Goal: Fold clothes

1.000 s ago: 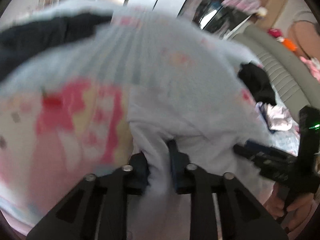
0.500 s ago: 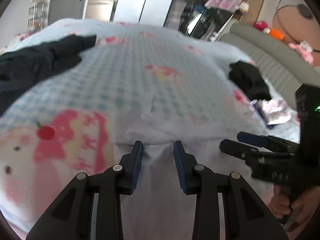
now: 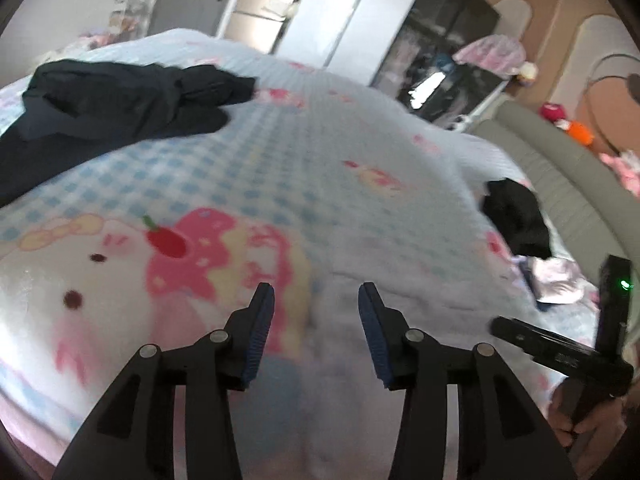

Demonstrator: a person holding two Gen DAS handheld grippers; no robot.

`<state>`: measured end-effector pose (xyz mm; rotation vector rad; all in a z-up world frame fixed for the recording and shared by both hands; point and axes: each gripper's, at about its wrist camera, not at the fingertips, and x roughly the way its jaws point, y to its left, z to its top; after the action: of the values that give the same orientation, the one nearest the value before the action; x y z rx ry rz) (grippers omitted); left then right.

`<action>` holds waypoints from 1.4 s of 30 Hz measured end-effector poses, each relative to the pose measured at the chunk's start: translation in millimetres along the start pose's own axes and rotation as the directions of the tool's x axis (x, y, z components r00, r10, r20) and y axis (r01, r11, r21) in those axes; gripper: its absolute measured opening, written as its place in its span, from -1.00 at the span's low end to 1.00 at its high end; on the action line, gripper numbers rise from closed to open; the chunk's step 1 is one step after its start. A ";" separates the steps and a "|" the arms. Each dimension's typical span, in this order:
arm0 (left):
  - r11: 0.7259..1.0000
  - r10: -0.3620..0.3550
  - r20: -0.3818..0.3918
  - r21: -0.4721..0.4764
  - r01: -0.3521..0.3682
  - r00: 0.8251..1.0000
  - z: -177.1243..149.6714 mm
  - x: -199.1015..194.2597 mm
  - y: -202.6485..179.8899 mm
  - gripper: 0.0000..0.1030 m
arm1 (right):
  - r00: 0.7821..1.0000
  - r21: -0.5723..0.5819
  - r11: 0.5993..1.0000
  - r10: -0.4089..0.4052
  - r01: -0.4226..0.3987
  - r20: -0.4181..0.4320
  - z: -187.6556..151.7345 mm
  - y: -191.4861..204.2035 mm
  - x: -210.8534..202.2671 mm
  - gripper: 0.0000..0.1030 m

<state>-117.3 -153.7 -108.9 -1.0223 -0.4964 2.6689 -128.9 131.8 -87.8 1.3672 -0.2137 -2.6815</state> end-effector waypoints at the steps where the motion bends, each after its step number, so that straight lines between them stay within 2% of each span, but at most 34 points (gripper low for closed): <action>1: 1.000 -0.015 -0.009 0.021 0.015 1.000 -3.1 0.1 -7.7 -0.11 | 1.000 -0.007 1.000 0.009 -0.009 -0.002 -0.9 2.7 -1.9 0.33; 3: 0.998 -0.026 -0.042 0.053 0.028 0.999 -10.0 8.5 -19.9 -0.11 | 1.000 -0.045 0.999 0.020 -0.020 -0.006 -5.0 14.1 -3.2 0.33; 6: 0.994 0.055 -0.099 0.099 -0.045 0.994 -23.3 28.4 -28.5 -0.10 | 0.998 -0.092 0.995 0.039 -0.043 -0.045 -16.3 32.8 6.9 0.33; 7: 0.992 0.086 -0.111 0.107 -0.074 0.990 -25.4 32.4 -27.0 -0.10 | 0.998 -0.109 0.994 0.026 -0.031 -0.055 -21.4 34.7 10.2 0.33; 11: 0.992 0.095 -0.130 0.096 -0.083 0.987 -25.8 34.2 -15.8 -0.07 | 0.996 -0.148 0.989 -0.025 0.012 -0.080 -36.7 34.2 19.3 0.32; 14: 0.992 0.096 -0.118 0.091 -0.086 0.988 -24.5 28.4 -10.2 -0.07 | 0.996 -0.106 0.994 -0.046 0.037 -0.078 -33.9 16.8 15.9 0.33; 17: 0.997 0.078 -0.074 0.011 -0.078 0.994 -23.7 11.0 -8.2 -0.10 | 0.995 -0.065 0.996 -0.068 0.063 -0.071 -29.1 3.6 7.5 0.33; 19: 0.997 0.071 -0.041 -0.034 -0.072 0.997 -23.6 -1.2 -9.3 -0.09 | 0.997 -0.051 0.997 -0.061 0.059 -0.052 -28.1 0.9 -0.9 0.33; 21: 0.997 0.065 -0.013 -0.039 -0.066 0.998 -25.7 -11.1 -16.1 -0.07 | 0.999 -0.047 0.998 -0.046 0.044 -0.028 -28.8 3.1 -9.8 0.33; 26: 0.996 0.073 -0.067 0.049 -0.069 0.995 -45.2 -4.2 -36.8 -0.06 | 0.999 -0.085 0.996 0.032 -0.032 0.000 -46.0 23.0 -22.5 0.33; 27: 0.993 0.093 -0.081 0.078 -0.087 0.992 -49.5 -0.9 -40.5 -0.06 | 1.000 -0.120 0.992 0.029 -0.030 -0.007 -51.0 29.5 -20.3 0.33; 29: 0.972 0.189 -0.089 0.157 -0.174 0.978 -54.0 5.4 -43.4 -0.06 | 1.000 -0.136 0.991 -0.007 0.004 -0.025 -55.8 27.5 -14.9 0.32; 30: 0.966 0.217 -0.092 0.167 -0.200 0.972 -54.3 7.4 -40.0 -0.06 | 0.999 -0.144 0.989 -0.026 0.021 -0.033 -58.2 26.3 -12.1 0.31; 34: 0.985 0.164 -0.108 0.065 -0.158 0.981 -51.3 4.6 -17.9 -0.04 | 0.993 -0.151 0.984 -0.101 0.091 -0.059 -65.9 14.7 -4.3 0.32; 38: 0.982 0.183 -0.056 0.047 -0.180 0.982 -49.1 -7.7 -19.6 -0.04 | 0.977 -0.082 0.977 -0.202 0.197 -0.060 -66.3 -20.7 -10.3 0.29; 42: 0.987 0.158 0.019 -0.016 -0.157 0.987 -53.0 -32.1 -22.5 -0.03 | 0.996 -0.024 0.997 -0.075 0.074 -0.044 -68.8 -33.5 -33.2 0.29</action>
<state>-55.6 -132.0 -117.8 -1.0825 -0.4571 2.8200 -55.3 165.7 -107.5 1.4550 -0.1300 -2.7012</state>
